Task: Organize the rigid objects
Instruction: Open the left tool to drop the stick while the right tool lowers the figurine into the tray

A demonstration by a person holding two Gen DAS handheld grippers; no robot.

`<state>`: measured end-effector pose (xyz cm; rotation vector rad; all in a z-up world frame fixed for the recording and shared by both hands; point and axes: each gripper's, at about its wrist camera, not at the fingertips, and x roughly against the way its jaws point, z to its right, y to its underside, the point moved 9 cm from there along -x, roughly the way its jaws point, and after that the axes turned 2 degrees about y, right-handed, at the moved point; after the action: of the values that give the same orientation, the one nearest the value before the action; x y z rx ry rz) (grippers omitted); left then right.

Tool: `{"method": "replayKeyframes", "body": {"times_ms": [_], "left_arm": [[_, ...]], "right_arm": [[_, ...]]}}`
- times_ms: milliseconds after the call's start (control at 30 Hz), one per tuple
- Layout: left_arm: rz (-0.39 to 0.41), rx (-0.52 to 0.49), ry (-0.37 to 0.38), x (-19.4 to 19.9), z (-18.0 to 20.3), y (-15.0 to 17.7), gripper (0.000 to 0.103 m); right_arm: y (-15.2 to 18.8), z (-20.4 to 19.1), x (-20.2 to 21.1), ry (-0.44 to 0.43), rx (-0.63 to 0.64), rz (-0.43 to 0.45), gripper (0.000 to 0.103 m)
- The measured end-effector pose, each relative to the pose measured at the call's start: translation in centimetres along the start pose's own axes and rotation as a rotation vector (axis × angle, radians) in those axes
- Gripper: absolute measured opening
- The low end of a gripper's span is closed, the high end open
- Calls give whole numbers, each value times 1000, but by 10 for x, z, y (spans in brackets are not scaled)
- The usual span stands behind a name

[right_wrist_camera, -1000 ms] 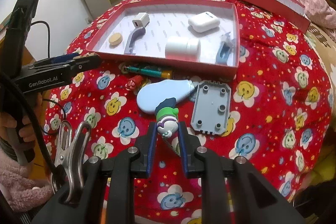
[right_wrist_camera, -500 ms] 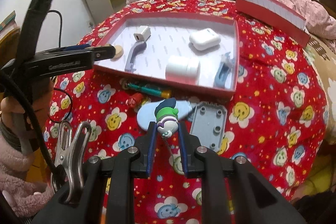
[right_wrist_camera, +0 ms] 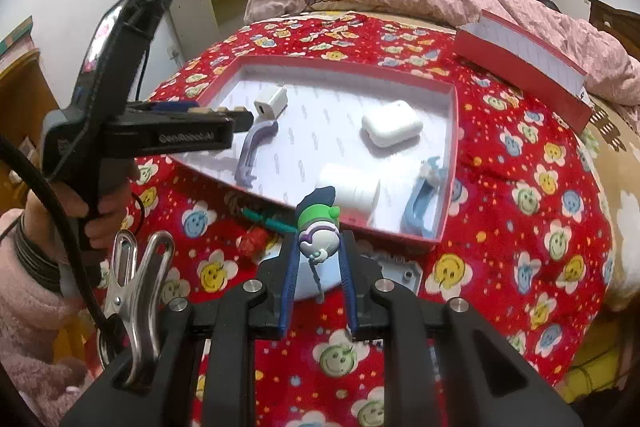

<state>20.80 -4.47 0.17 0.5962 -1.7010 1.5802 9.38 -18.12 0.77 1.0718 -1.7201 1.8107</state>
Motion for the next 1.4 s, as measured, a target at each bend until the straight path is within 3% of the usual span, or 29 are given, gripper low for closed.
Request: {"method": "replayKeyframes", "body": {"times_ms": [533,1400], "left_arm": [[-12,32,-8,-23,-3,-7,81],[-21,65,8,-29,-5,-11,82]], "right_arm": [[-41,3,-15,9,20,19,21],[-96,18,-86,3,-5,-52,21]]}}
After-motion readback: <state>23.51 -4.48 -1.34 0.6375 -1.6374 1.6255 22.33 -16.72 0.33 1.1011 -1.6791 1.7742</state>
